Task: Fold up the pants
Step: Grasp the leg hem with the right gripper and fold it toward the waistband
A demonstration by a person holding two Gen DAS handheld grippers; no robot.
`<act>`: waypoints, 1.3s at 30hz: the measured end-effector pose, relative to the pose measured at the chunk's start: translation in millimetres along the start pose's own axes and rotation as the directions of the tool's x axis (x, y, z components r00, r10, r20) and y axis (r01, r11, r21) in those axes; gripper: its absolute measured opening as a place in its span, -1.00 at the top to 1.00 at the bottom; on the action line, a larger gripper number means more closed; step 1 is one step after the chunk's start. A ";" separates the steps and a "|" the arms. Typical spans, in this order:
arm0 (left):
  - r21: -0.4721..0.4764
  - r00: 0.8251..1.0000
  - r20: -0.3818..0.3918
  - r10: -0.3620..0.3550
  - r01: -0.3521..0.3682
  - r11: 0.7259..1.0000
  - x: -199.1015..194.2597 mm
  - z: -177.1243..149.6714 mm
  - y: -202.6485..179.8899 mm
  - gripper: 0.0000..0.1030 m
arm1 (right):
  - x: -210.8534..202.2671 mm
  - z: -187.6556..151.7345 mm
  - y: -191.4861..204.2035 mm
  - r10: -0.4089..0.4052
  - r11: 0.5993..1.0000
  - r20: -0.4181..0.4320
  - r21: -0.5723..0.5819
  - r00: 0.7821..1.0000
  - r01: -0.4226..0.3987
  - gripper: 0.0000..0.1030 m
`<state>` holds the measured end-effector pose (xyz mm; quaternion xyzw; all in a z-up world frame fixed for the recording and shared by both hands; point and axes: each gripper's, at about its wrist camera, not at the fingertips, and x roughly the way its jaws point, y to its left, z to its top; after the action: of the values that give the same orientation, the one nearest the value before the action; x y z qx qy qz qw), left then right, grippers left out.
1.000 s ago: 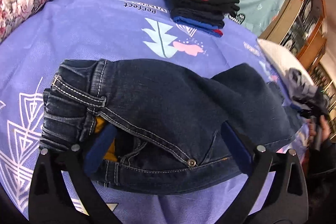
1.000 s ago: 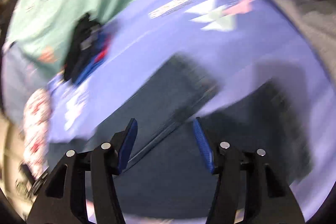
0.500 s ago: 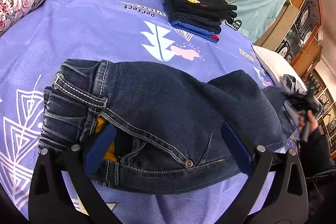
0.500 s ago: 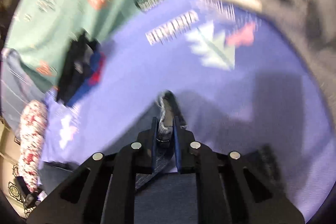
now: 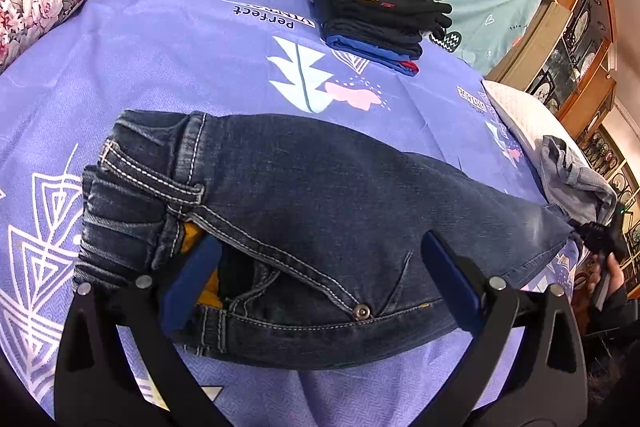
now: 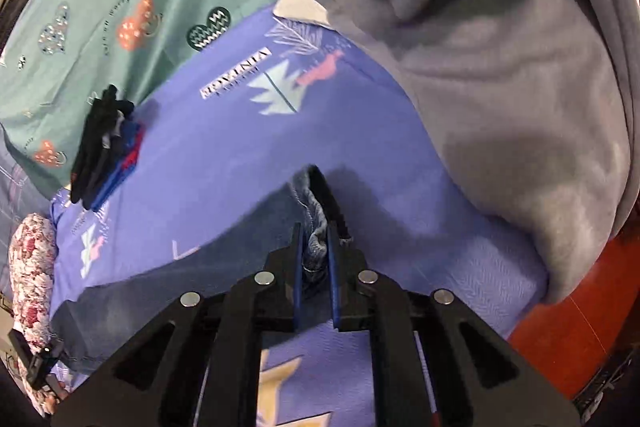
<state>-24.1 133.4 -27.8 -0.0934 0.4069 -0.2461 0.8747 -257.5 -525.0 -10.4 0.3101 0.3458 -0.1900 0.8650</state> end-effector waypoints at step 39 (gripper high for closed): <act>0.111 0.988 -0.124 -0.091 0.105 0.988 -14.7 0.9 -44.9 -0.94 | 77.6 -28.4 301.8 0.410 0.742 -0.517 -0.290 0.752 -0.604 0.12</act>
<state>-47.4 102.2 -1.1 -0.0472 0.4378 -0.3174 0.8399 -53.8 -293.0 40.1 0.2238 0.4563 0.2136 0.8343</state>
